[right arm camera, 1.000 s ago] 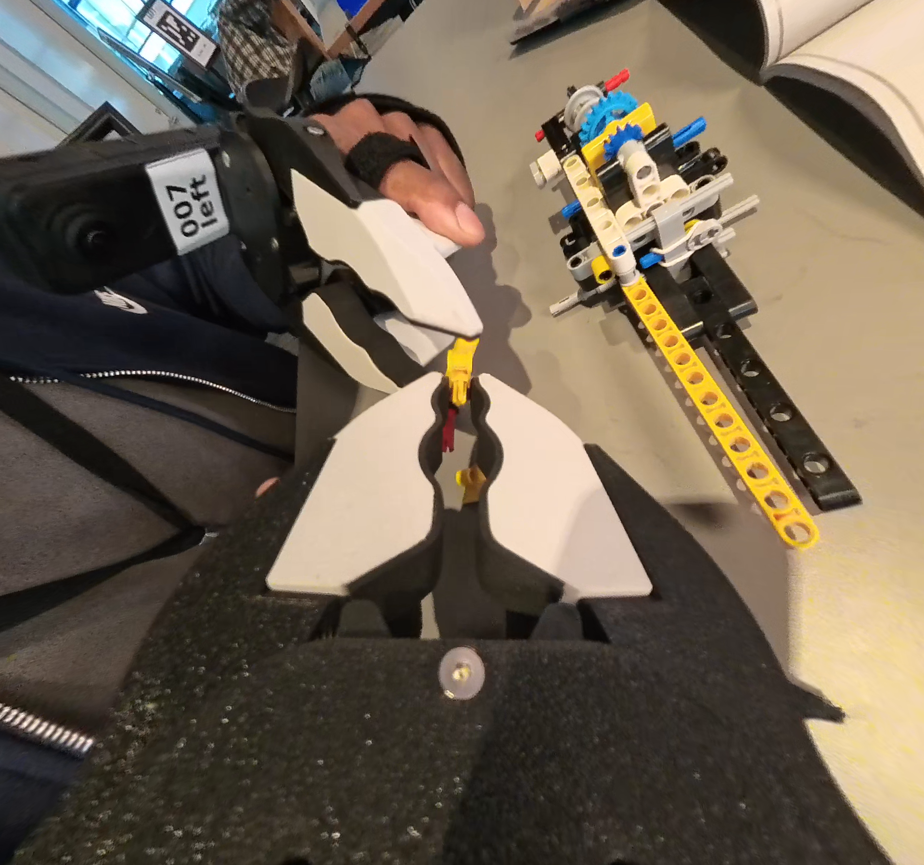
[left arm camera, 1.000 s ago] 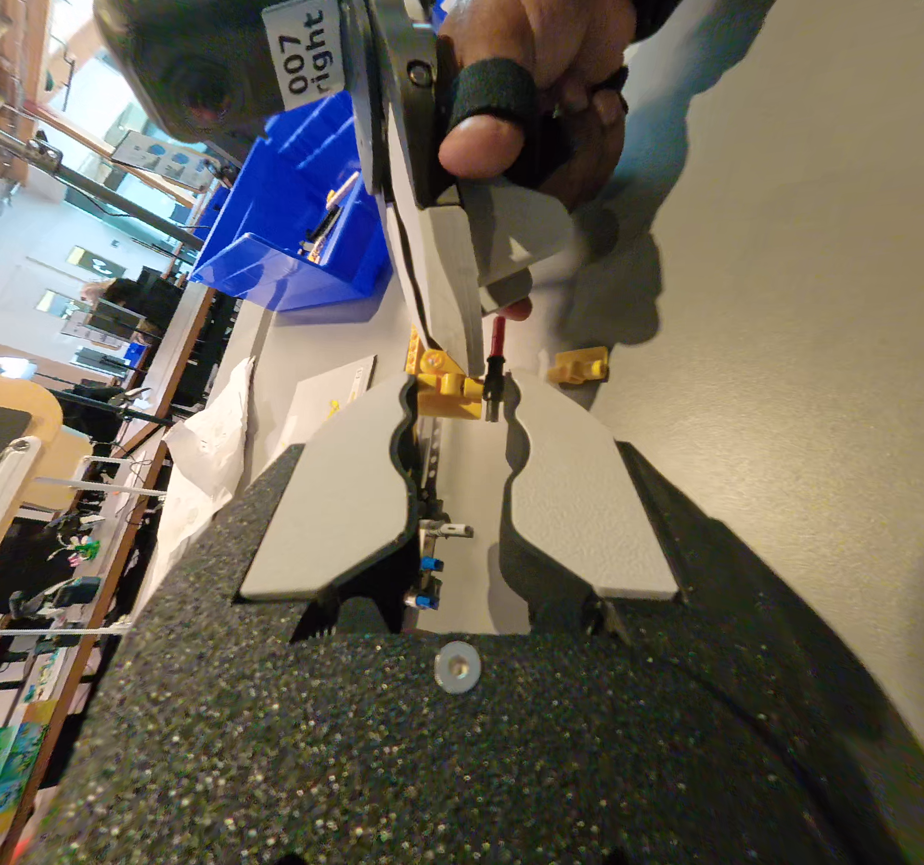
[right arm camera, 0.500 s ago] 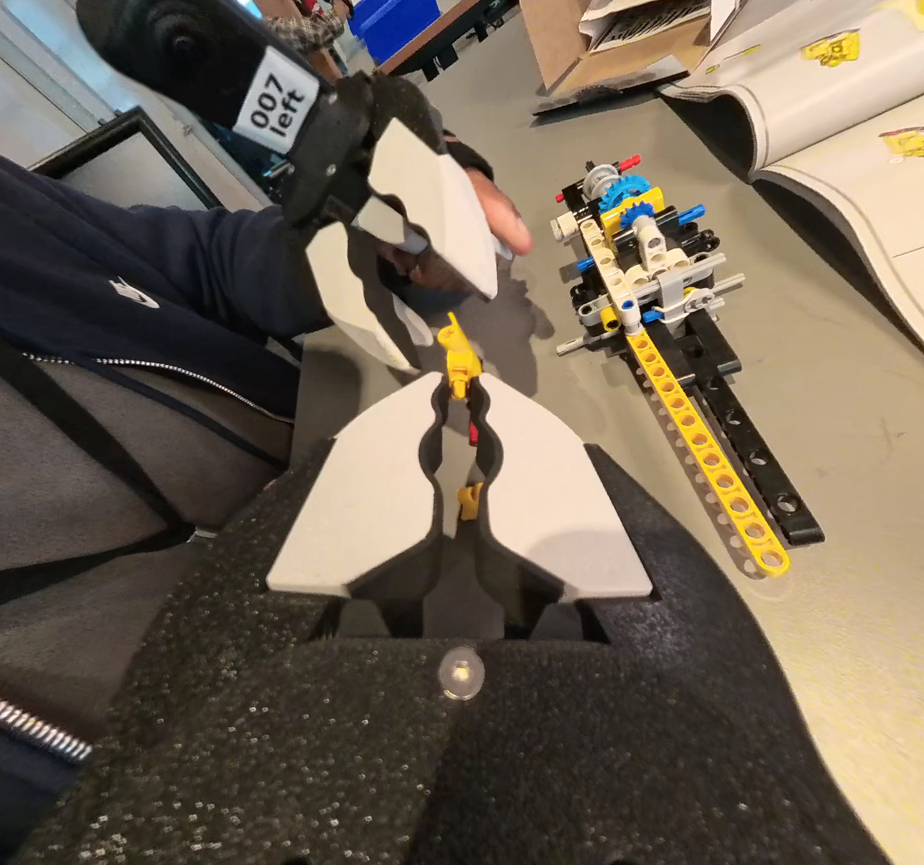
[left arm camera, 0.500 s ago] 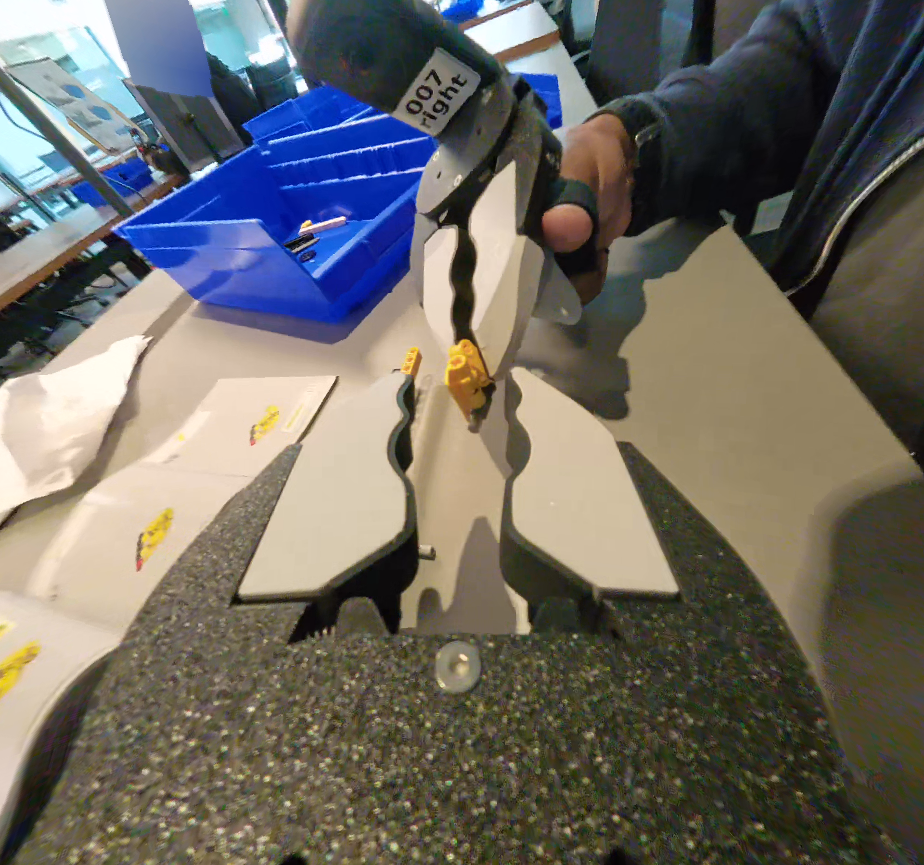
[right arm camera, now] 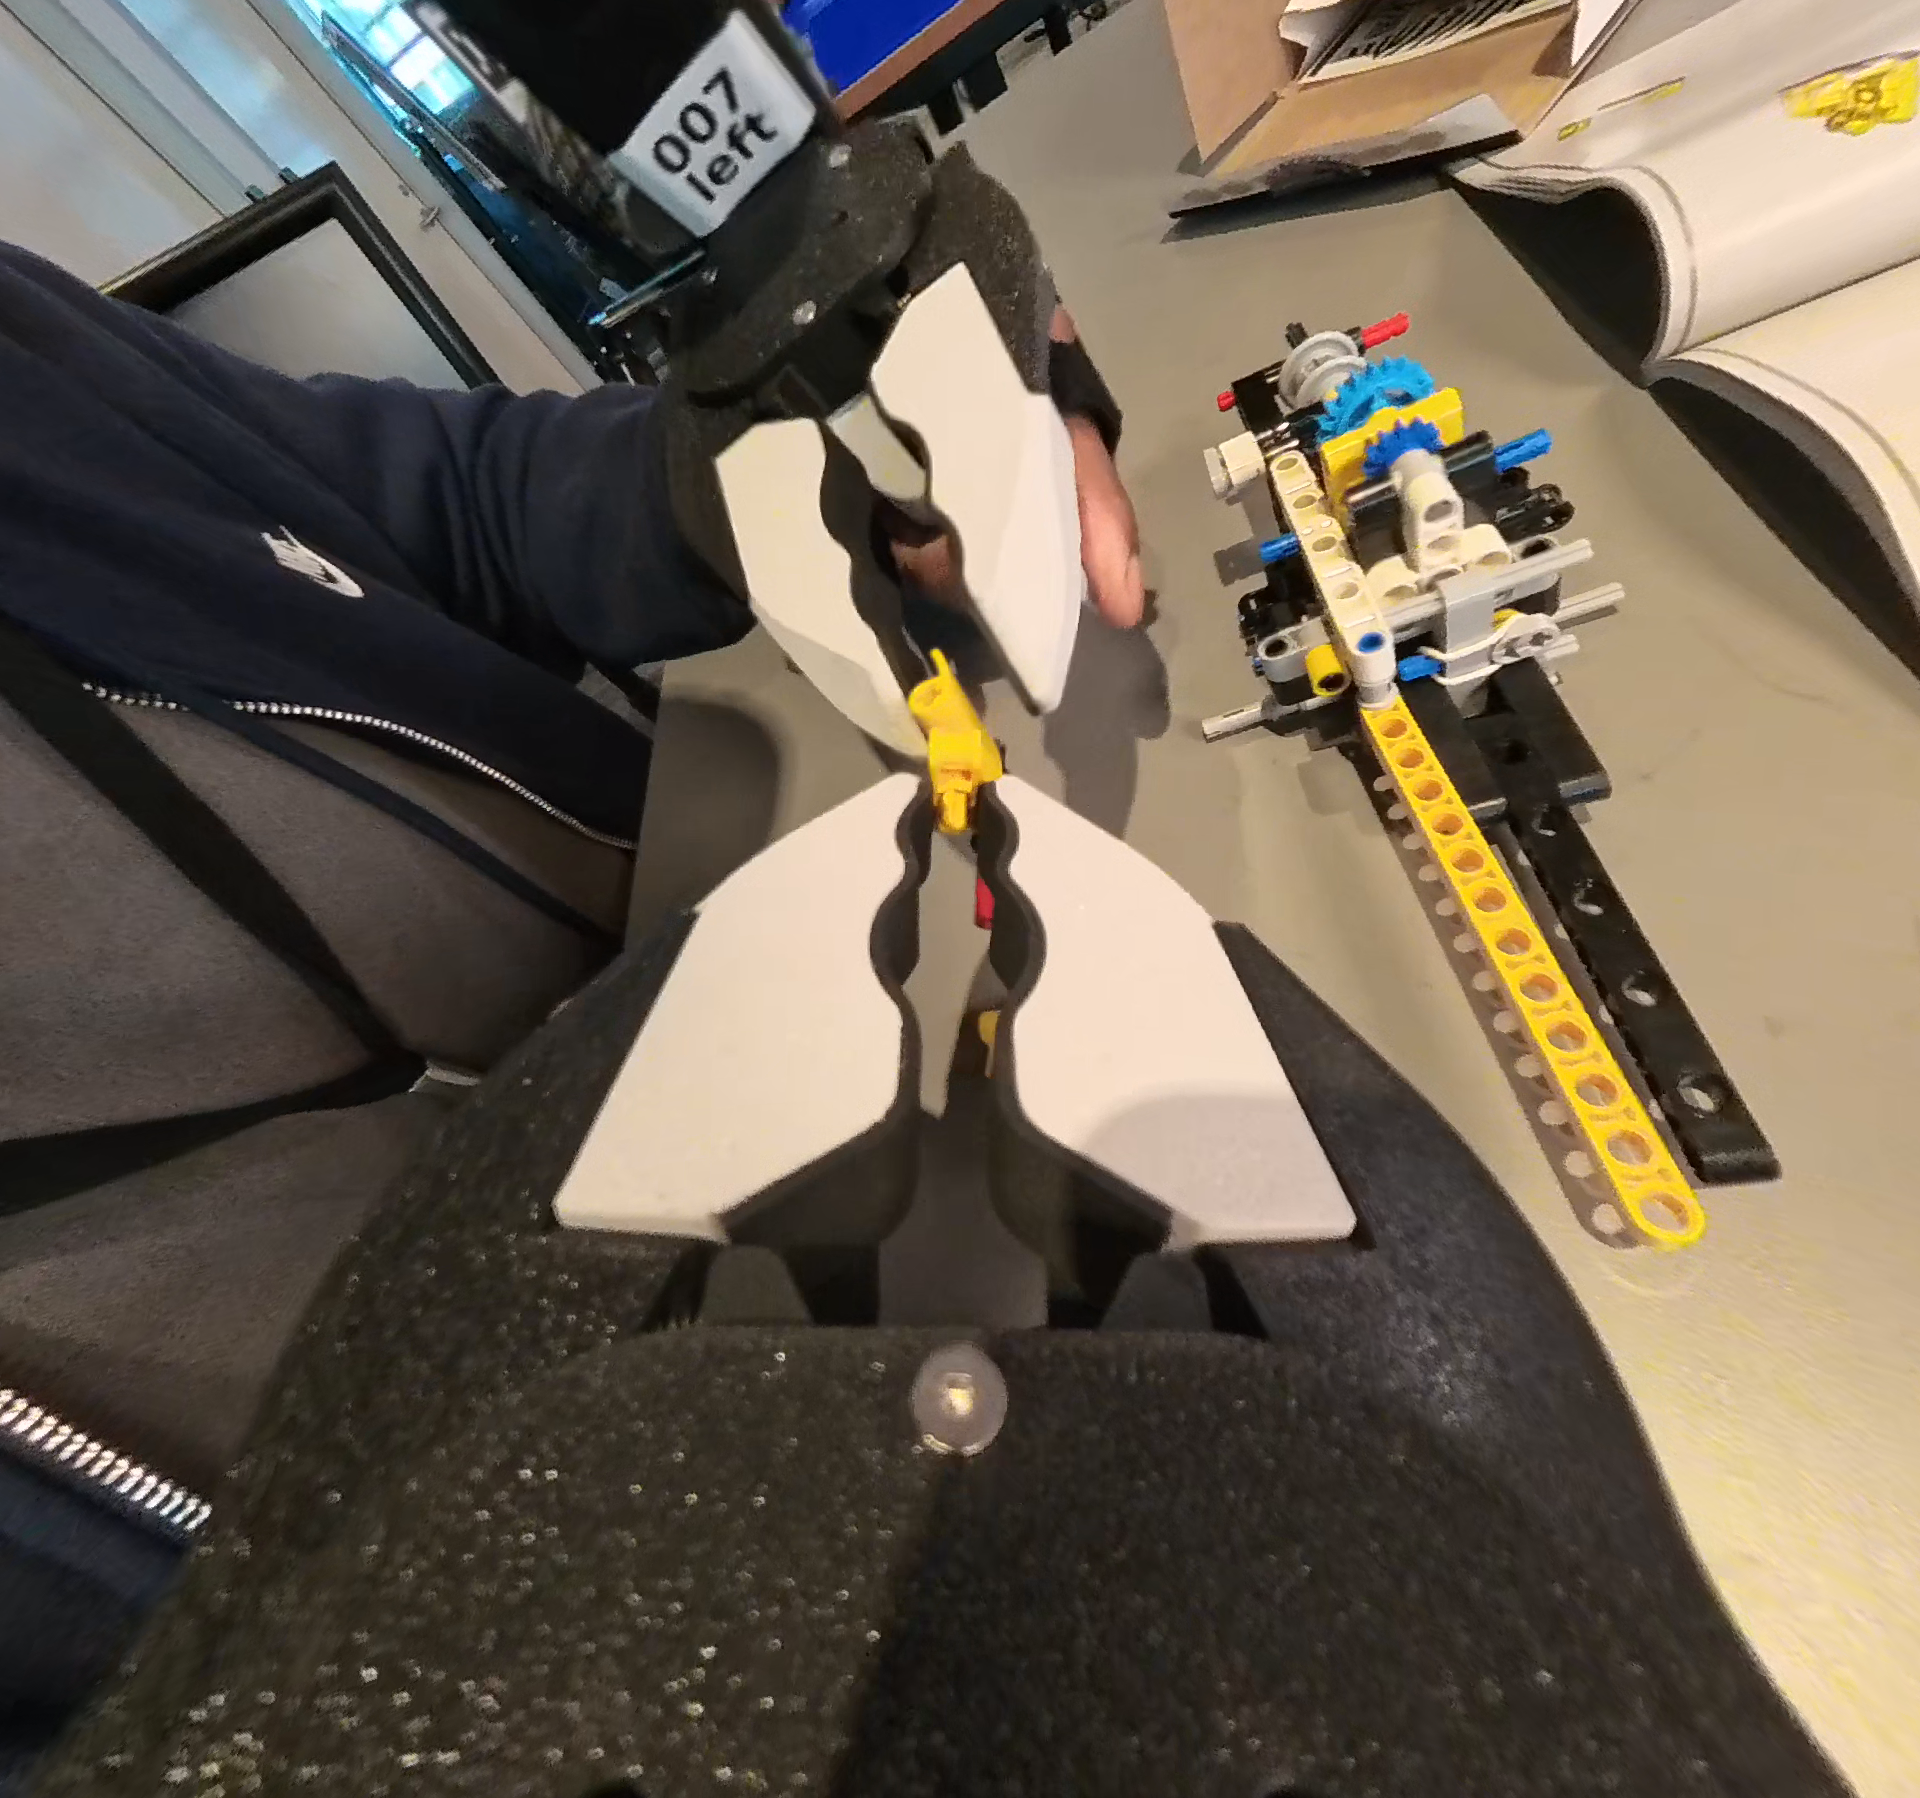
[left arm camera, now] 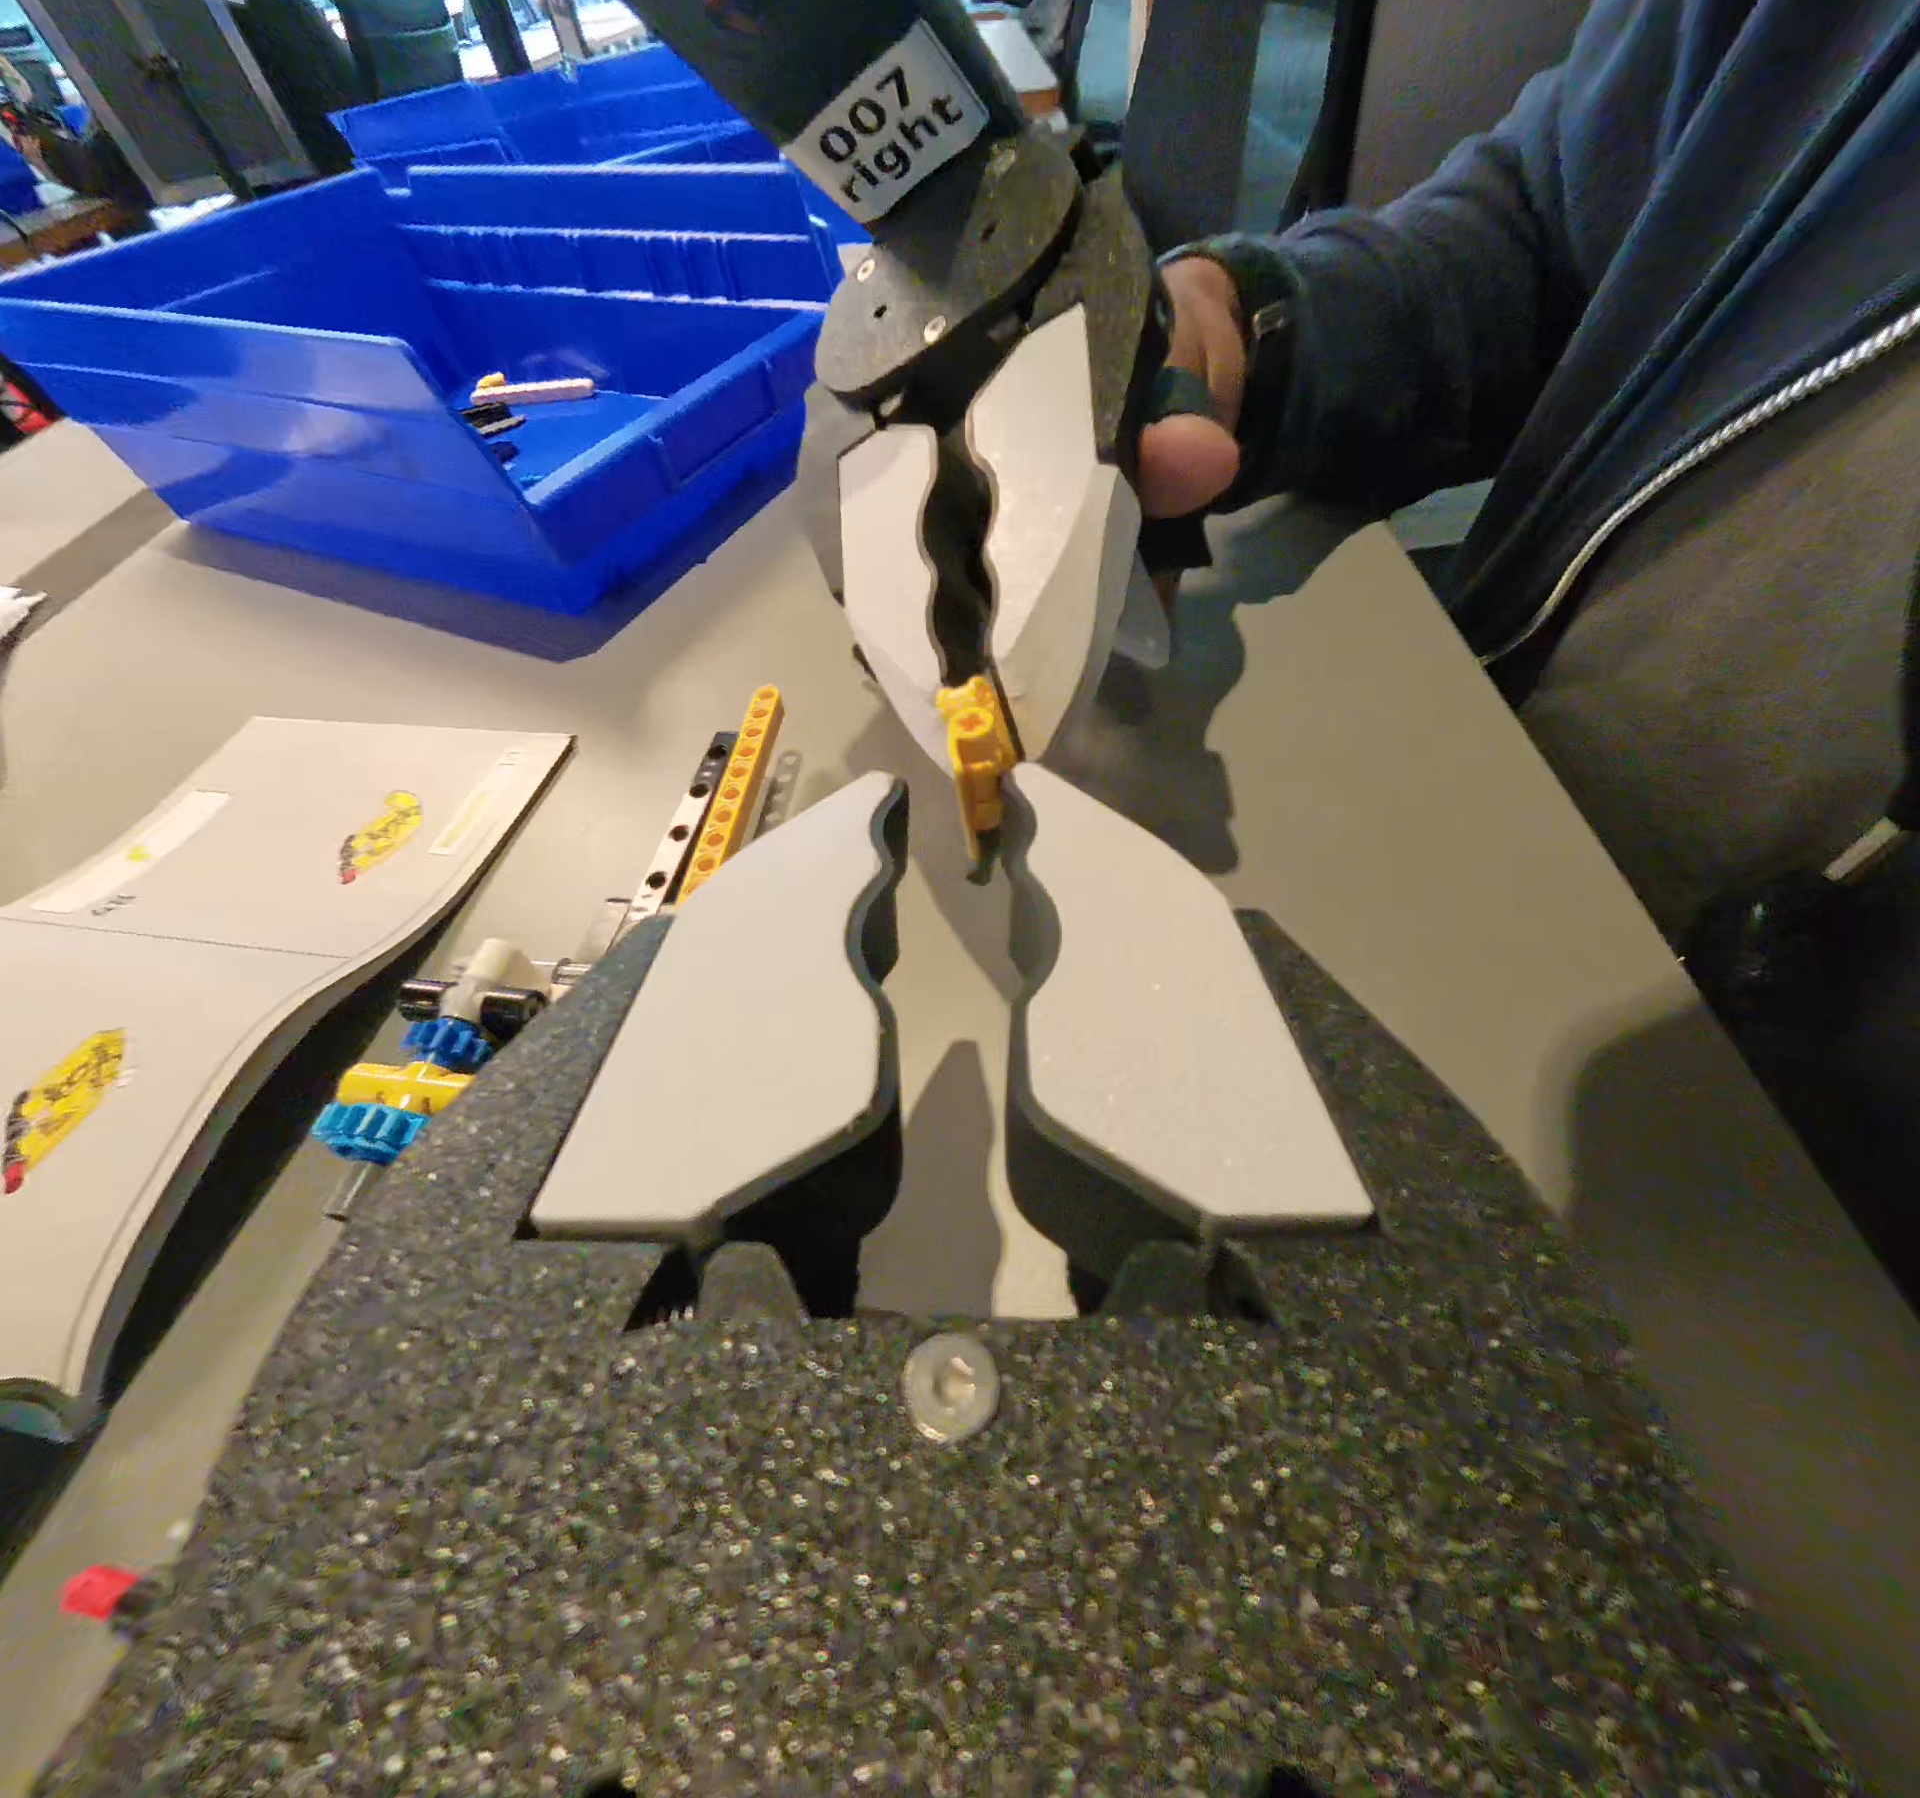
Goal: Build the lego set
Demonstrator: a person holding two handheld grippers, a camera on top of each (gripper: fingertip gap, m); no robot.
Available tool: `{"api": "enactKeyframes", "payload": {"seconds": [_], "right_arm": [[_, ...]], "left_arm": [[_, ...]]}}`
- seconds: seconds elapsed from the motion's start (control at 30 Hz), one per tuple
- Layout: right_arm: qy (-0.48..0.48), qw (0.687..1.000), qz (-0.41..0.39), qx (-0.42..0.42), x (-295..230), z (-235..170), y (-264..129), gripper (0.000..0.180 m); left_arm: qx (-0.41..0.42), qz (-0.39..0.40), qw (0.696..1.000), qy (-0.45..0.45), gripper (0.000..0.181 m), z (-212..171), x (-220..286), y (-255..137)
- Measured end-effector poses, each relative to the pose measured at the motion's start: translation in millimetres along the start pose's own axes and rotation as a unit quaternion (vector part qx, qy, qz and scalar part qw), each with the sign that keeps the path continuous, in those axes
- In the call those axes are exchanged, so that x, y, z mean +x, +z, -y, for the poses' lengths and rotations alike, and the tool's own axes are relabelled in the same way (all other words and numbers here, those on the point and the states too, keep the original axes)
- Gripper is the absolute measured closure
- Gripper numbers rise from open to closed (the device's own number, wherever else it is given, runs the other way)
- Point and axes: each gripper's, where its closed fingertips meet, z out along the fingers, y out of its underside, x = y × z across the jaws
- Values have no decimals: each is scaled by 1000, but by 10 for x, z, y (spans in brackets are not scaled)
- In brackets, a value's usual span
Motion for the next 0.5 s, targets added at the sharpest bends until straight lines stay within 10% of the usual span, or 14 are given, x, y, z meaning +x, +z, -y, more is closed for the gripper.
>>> {"api": "enactKeyframes", "payload": {"seconds": [0.5], "right_arm": [[-61,998,-32,-8,-28,64,17,172]], "left_arm": [[29,-57,994,-89,174,82,76,-21]]}}
